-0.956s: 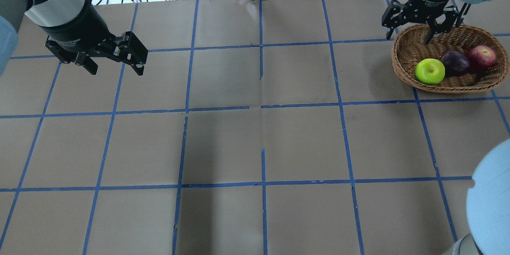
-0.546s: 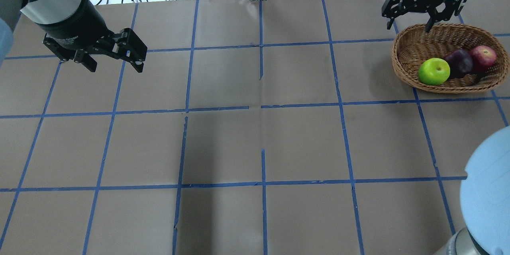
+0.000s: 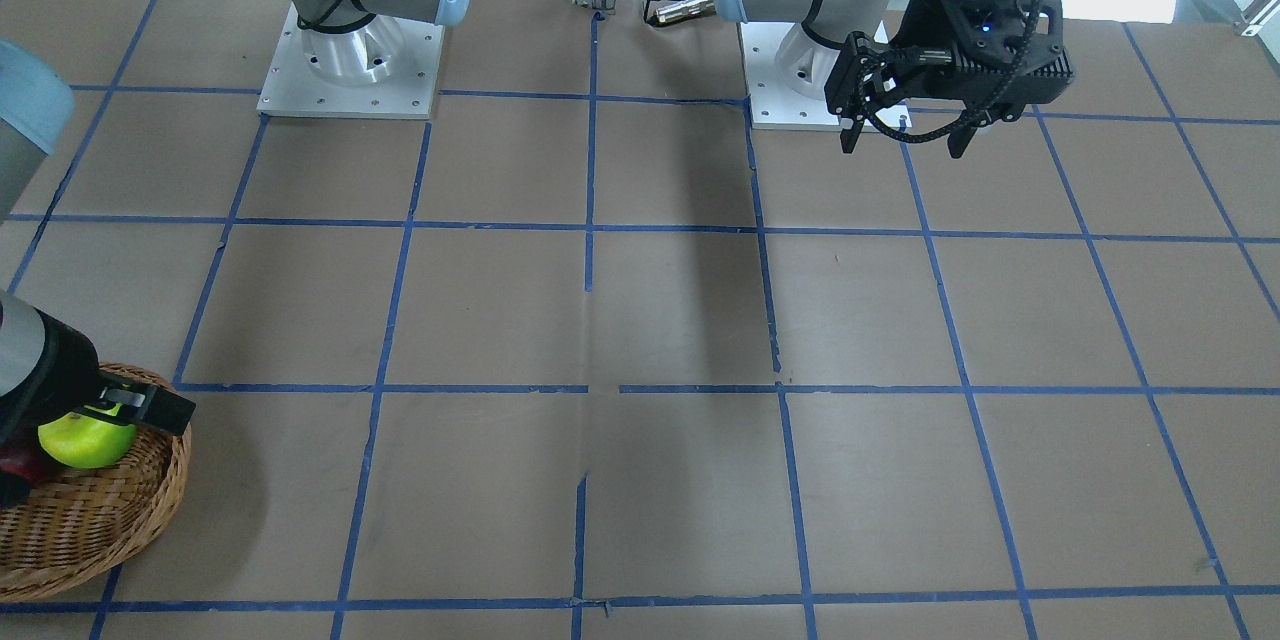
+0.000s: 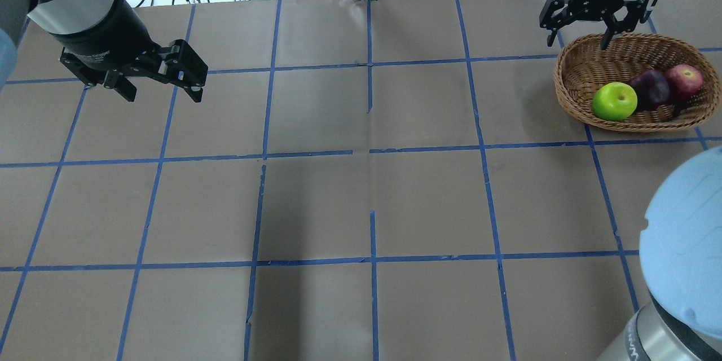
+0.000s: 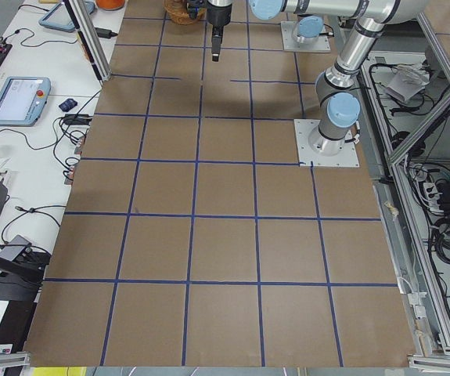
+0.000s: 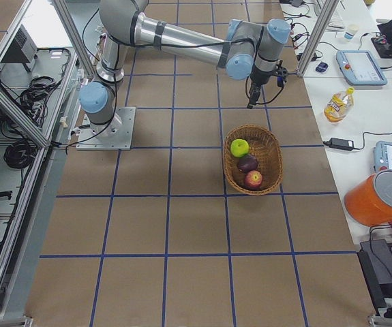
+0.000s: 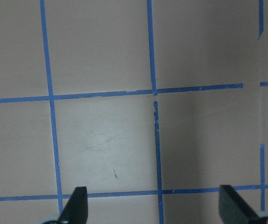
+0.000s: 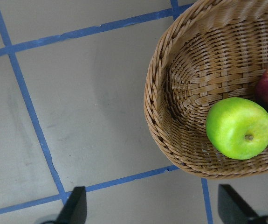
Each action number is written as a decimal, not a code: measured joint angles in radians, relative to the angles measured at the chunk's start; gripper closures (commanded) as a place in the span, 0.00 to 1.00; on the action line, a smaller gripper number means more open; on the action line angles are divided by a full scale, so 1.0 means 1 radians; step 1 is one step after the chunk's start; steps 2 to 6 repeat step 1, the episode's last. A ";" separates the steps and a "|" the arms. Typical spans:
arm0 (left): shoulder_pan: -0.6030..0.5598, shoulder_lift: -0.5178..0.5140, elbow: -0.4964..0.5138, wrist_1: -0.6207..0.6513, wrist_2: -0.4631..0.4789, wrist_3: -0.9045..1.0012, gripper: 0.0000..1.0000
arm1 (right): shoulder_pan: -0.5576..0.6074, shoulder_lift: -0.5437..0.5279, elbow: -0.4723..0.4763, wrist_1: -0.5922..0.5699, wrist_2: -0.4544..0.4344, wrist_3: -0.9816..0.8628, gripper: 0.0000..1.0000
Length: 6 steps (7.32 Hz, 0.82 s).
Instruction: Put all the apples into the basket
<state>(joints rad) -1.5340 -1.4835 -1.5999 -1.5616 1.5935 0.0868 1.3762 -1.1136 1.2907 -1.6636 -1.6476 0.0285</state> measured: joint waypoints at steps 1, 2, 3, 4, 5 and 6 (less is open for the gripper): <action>0.000 0.000 0.001 0.002 0.000 0.000 0.00 | 0.000 0.004 -0.002 -0.003 0.003 0.000 0.00; 0.000 0.000 0.001 0.002 0.000 0.000 0.00 | 0.000 0.004 -0.002 -0.003 0.003 0.000 0.00; 0.000 0.000 0.001 0.002 0.000 0.000 0.00 | 0.000 0.004 -0.002 -0.003 0.003 0.000 0.00; 0.000 0.000 0.001 0.002 0.000 0.000 0.00 | 0.000 0.004 -0.002 -0.003 0.003 0.000 0.00; 0.000 0.000 0.001 0.002 0.000 0.000 0.00 | 0.000 0.004 -0.002 -0.003 0.003 0.000 0.00; 0.000 0.000 0.001 0.002 0.000 0.000 0.00 | 0.000 0.004 -0.002 -0.003 0.003 0.000 0.00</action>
